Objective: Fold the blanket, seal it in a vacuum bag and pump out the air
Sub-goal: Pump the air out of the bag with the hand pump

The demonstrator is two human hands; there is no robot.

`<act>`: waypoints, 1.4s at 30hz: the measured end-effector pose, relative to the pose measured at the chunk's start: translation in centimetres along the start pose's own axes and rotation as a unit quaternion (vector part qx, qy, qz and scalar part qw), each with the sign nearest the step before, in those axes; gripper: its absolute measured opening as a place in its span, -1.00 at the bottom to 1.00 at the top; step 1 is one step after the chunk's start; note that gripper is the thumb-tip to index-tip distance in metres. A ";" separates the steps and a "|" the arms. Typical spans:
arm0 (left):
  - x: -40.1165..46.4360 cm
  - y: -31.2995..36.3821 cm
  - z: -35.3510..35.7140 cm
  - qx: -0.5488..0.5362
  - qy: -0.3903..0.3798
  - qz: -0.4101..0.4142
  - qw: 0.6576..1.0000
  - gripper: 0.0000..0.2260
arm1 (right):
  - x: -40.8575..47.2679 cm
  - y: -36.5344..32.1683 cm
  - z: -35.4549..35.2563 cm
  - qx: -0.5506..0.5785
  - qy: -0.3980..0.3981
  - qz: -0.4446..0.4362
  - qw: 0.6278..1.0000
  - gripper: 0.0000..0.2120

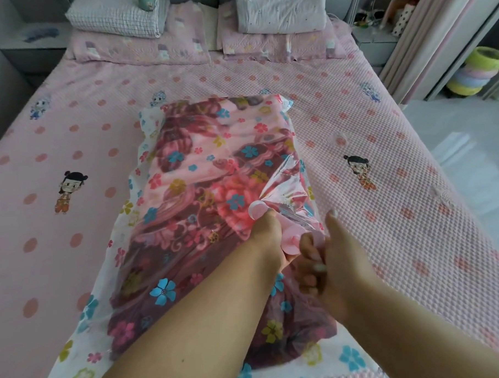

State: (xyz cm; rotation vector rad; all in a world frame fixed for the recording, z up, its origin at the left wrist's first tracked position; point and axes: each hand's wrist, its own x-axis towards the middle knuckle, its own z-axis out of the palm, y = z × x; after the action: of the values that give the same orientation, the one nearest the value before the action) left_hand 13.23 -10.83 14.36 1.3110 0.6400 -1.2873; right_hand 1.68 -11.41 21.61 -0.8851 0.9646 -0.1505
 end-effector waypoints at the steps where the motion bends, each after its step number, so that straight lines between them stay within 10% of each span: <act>1: -0.2 0.1 0.0 -0.004 -0.012 -0.005 1.000 -0.72 | -1.2 0.1 -0.6 0.014 -0.012 0.021 1.000 -0.34; 12: -0.4 -0.3 0.1 0.042 0.018 0.018 0.999 -0.45 | 1.3 0.3 0.7 0.003 0.029 -0.017 0.999 -0.38; 42: 0.1 0.1 0.4 0.004 -0.010 0.007 1.000 -0.62 | -0.7 -0.3 -1.1 0.048 0.004 0.022 0.999 -0.33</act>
State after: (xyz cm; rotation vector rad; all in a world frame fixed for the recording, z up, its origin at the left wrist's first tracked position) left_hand 13.24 -11.26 14.44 1.3068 0.6113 -1.2907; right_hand 0.47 -11.89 22.00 -0.7751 0.9760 -0.1612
